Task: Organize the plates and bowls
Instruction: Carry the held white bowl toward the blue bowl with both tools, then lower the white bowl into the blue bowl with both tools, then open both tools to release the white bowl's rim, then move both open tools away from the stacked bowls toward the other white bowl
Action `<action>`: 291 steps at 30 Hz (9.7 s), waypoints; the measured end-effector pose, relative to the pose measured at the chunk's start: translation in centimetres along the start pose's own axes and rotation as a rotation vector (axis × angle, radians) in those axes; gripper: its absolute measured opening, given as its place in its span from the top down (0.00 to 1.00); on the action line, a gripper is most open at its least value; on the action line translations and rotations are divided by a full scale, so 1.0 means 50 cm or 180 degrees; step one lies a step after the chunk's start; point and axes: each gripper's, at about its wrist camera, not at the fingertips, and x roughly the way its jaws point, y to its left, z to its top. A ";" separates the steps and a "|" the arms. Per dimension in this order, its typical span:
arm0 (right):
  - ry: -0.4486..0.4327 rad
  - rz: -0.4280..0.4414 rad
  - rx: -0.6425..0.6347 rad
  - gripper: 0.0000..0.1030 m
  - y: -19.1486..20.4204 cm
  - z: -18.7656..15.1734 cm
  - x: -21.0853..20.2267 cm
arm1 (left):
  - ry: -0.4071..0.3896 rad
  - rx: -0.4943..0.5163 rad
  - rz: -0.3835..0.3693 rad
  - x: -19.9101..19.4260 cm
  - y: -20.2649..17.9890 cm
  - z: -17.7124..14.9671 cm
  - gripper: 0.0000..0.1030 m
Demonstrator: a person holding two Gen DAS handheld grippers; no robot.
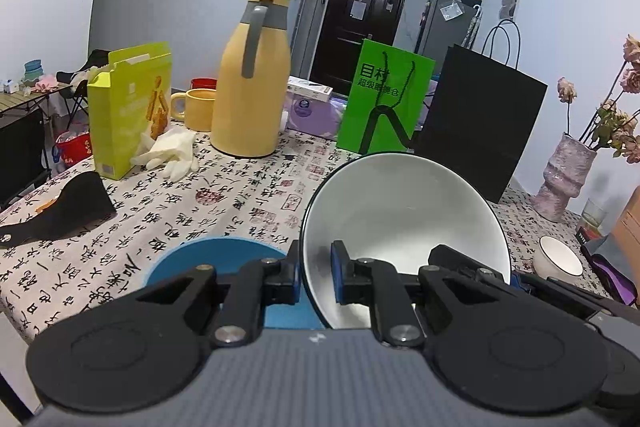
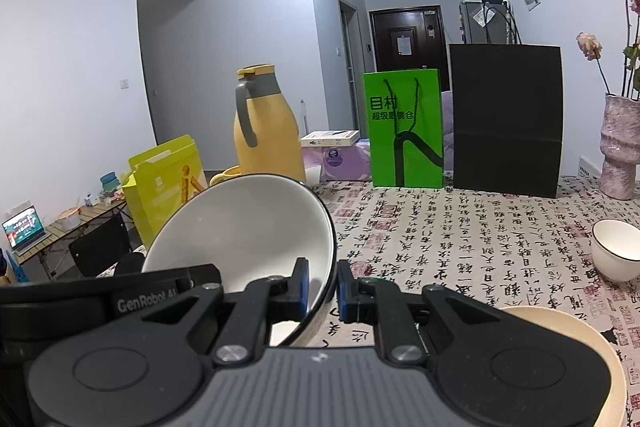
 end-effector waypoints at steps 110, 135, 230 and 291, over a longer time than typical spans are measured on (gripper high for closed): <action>0.1303 0.0913 0.0578 0.85 0.014 -0.027 0.231 | 0.0978 -0.0830 0.0404 0.117 0.205 -0.011 0.85; 0.1000 0.0723 -0.0017 0.89 0.056 -0.017 0.225 | 0.0810 -0.0872 0.0532 0.120 0.207 0.003 0.88; -0.0525 0.0393 0.0076 0.00 -0.233 -0.120 -0.207 | -0.0944 0.0225 -0.0043 -0.186 -0.001 -0.181 0.00; -0.0533 0.0117 0.0127 0.00 -0.584 0.094 -0.025 | -0.0811 0.0560 -0.0498 0.124 -0.370 -0.020 0.00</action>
